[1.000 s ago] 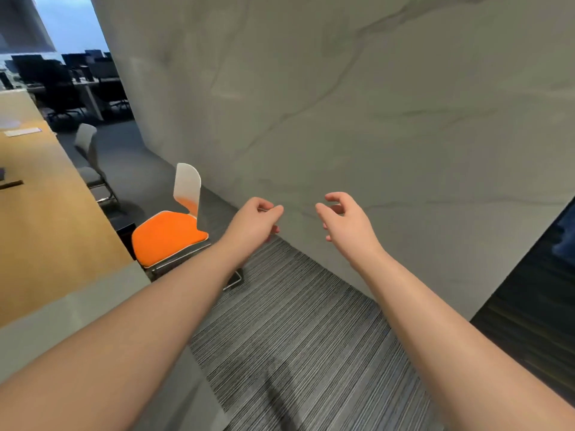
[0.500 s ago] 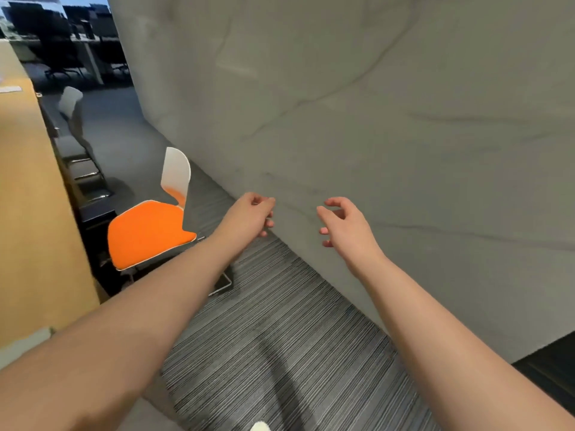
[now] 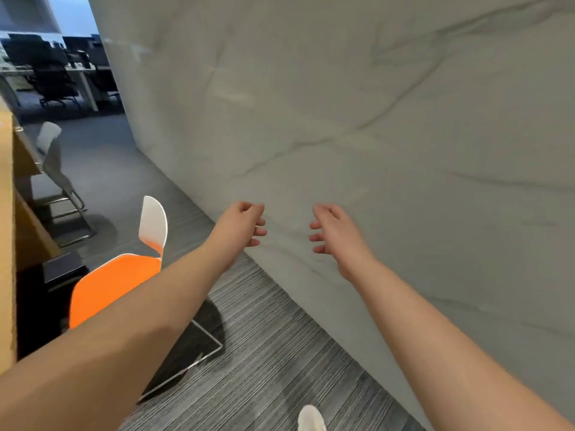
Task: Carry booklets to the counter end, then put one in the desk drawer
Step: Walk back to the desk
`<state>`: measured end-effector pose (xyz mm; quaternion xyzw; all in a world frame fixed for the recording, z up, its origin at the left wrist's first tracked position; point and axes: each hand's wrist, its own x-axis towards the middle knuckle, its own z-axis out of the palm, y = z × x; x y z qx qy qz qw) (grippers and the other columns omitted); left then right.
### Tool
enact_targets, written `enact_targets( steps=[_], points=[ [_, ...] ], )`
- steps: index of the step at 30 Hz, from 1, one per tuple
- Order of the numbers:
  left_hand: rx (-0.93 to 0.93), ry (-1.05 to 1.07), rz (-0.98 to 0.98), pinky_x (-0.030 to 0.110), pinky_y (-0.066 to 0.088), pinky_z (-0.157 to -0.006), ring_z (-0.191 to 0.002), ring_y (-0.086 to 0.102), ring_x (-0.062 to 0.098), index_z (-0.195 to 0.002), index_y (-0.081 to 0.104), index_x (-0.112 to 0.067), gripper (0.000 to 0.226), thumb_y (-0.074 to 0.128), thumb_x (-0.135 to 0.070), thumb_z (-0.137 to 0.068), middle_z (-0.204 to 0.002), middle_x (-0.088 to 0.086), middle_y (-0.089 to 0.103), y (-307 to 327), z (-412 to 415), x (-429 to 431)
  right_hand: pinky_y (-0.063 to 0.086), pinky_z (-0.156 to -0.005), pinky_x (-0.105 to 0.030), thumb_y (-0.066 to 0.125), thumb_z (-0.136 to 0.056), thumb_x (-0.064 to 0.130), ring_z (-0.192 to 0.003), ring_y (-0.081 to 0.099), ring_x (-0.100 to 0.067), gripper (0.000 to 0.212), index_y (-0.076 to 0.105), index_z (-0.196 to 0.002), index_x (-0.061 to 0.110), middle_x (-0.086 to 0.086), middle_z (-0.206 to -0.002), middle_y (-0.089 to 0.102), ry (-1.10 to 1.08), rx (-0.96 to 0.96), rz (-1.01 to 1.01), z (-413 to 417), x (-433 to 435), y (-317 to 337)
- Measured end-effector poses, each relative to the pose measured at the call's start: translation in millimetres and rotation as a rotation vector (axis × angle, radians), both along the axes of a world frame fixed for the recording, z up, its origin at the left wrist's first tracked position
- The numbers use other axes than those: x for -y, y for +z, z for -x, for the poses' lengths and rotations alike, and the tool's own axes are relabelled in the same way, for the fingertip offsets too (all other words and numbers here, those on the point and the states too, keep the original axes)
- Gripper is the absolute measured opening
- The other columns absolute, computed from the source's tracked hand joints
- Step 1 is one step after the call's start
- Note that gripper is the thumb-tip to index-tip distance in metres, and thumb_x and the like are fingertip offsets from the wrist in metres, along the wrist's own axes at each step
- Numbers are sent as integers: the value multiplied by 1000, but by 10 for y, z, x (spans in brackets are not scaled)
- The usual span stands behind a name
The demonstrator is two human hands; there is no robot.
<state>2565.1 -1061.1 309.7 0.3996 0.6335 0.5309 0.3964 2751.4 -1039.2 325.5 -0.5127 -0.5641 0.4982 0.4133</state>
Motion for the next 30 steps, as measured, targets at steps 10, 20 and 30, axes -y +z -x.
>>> enact_targets(
  steps=[10, 20, 30],
  points=[
    [-76, 227, 53, 38, 54, -74, -79, 68, 19, -114, 60, -12, 31, 54, -37, -97, -99, 7, 68, 101, 997, -1949, 48, -58, -30, 52, -102, 32, -72, 57, -17, 16, 60, -94, 22, -5, -91, 60, 188, -63, -23, 1082, -2476, 30],
    [-58, 450, 88, 33, 49, -66, -73, 63, 17, -118, 56, -10, 31, 52, -35, -101, -97, 6, 65, -36, 2226, -3050, 48, -59, -31, 51, -103, 31, -74, 59, -17, 17, 59, -88, 28, -1, -90, 61, 480, -33, -14, 2695, -3949, -108],
    [84, 545, 45, 37, 47, -69, -72, 60, 18, -112, 56, -11, 27, 50, -36, -102, -95, 7, 62, -428, 4018, -4569, 50, -61, -33, 52, -101, 34, -73, 58, -18, 17, 58, -87, 27, -2, -91, 60, 523, 96, -17, 4319, -5590, -208]
  ],
)
